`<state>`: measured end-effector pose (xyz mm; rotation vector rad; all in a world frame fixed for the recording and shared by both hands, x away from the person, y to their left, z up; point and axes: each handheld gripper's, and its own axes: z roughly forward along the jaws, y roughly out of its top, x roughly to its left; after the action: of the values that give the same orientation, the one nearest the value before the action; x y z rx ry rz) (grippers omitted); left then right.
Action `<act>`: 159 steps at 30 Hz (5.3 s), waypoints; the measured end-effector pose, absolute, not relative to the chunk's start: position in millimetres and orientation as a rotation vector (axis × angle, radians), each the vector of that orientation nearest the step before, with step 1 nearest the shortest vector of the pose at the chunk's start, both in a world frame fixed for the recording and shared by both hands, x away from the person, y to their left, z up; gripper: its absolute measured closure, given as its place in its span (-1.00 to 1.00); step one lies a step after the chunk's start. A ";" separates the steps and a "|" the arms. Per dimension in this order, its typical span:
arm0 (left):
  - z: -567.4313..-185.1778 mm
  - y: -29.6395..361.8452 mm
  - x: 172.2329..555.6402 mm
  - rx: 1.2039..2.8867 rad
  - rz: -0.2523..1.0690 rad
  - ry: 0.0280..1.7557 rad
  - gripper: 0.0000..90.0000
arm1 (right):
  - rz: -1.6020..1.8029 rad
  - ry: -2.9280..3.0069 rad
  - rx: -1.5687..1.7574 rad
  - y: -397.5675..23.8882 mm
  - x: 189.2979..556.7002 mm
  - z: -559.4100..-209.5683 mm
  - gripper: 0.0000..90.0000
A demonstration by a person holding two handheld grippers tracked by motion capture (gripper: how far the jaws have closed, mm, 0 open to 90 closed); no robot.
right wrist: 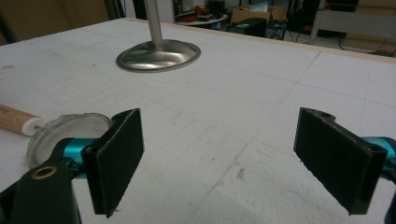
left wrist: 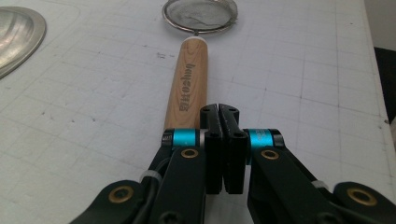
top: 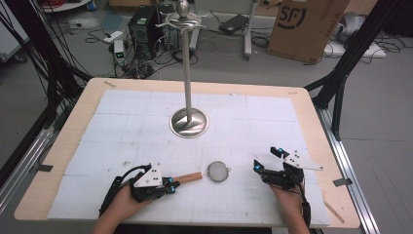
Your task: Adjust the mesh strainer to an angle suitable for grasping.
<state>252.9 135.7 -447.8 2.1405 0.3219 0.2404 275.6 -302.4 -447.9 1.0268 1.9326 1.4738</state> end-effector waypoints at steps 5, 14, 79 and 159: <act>-448.3 137.0 255.6 2.147 0.253 0.333 0.97 | 1.473 1.933 1.029 -302.2 275.4 -447.9 -0.66; -447.1 140.0 261.6 2.134 0.276 0.381 0.97 | 1.464 1.932 1.026 -301.7 275.4 -447.8 -0.66; -420.4 214.8 270.1 1.746 0.516 0.661 -0.36 | 1.462 1.938 1.026 -301.6 276.5 -447.8 -0.66; -417.2 215.3 271.3 1.700 0.571 0.663 -0.65 | 1.194 2.668 0.598 -138.0 306.7 -416.3 -0.42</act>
<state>271.3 215.3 -417.2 1.6996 0.6631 0.5707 306.7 -138.0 -416.3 0.5983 2.6685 1.1936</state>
